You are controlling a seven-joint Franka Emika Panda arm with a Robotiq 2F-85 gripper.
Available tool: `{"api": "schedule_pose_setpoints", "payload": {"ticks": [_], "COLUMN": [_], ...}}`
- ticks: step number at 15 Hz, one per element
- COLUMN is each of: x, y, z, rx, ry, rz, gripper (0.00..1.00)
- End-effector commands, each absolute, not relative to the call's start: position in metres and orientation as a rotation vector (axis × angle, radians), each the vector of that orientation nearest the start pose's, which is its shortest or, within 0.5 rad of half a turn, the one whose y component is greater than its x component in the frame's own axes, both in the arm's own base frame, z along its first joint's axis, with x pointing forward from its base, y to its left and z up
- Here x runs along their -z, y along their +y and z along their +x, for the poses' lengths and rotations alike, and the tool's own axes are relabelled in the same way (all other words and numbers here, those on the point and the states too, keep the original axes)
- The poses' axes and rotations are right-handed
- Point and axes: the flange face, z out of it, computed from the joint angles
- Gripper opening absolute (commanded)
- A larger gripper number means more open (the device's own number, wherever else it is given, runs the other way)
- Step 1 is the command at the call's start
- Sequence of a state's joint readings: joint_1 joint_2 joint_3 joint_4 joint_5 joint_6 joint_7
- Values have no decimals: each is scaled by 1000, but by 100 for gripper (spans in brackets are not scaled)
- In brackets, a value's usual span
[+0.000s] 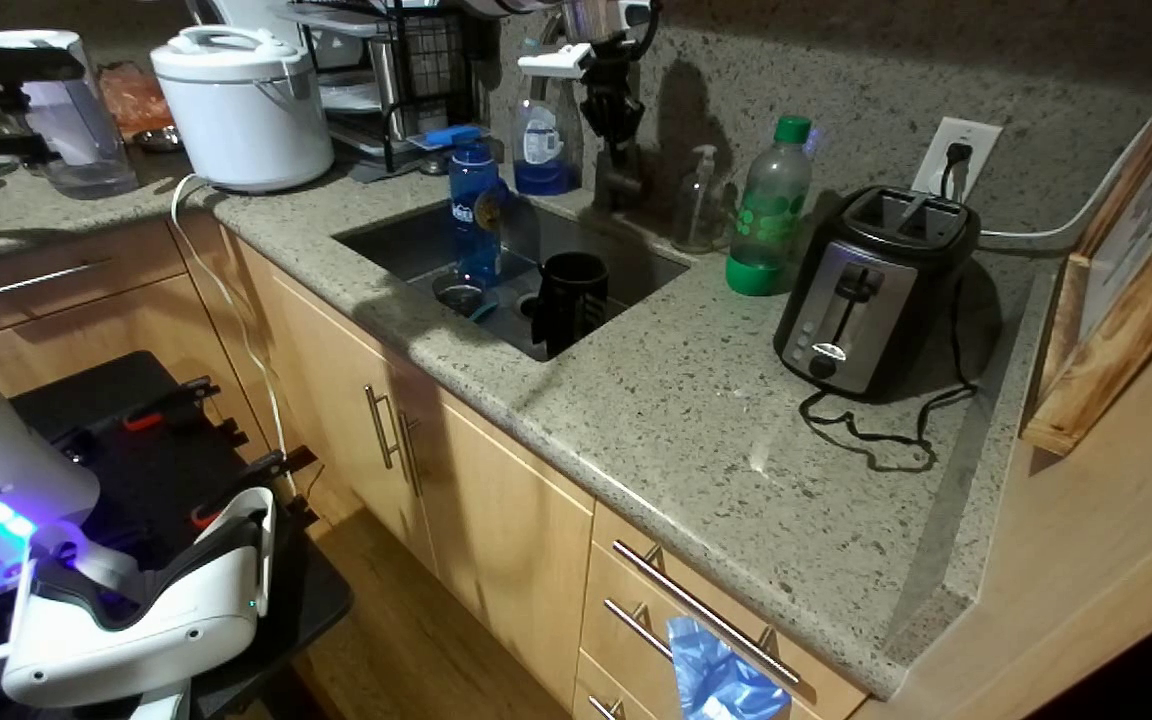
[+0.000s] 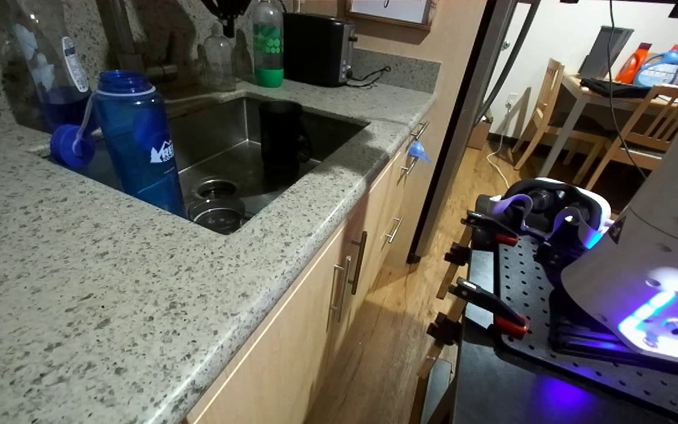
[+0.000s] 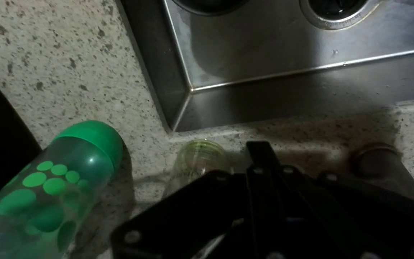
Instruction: Open the faucet
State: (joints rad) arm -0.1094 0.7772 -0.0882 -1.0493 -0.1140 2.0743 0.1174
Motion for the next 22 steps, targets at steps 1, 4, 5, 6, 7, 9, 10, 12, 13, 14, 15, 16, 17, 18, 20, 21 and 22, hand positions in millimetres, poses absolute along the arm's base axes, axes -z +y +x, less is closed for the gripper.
{"api": "schedule_pose_setpoints", "payload": {"ticks": [1, 4, 5, 6, 7, 9, 10, 12, 13, 14, 15, 16, 17, 18, 20, 21, 22], "x": [-406, -397, -393, -390, -388, -387, -388, -393, -395, -397, -399, -401, -402, -403, -406, -407, -408], "y": [-139, -147, -150, -153, -154, -156, -156, -153, -151, -148, -145, -142, -138, -134, -126, -123, -120], "z": [783, 785, 786, 787, 789, 791, 793, 795, 796, 797, 798, 799, 800, 801, 803, 804, 805], "rx": [473, 467, 466, 467, 479, 517, 533, 575, 587, 601, 608, 614, 618, 619, 623, 627, 630], "ry": [349, 361, 369, 375, 375, 354, 341, 320, 305, 296, 288, 277, 257, 247, 214, 199, 189], "rz": [-3217, -3193, -3186, -3182, -3189, -3187, -3181, -3161, -3149, -3137, -3124, -3112, -3096, -3080, -3048, -3036, -3023], "gripper": [0, 0, 0, 0, 0, 0, 0, 0, 0, 0, 0, 0, 0, 0, 0, 0, 0]}}
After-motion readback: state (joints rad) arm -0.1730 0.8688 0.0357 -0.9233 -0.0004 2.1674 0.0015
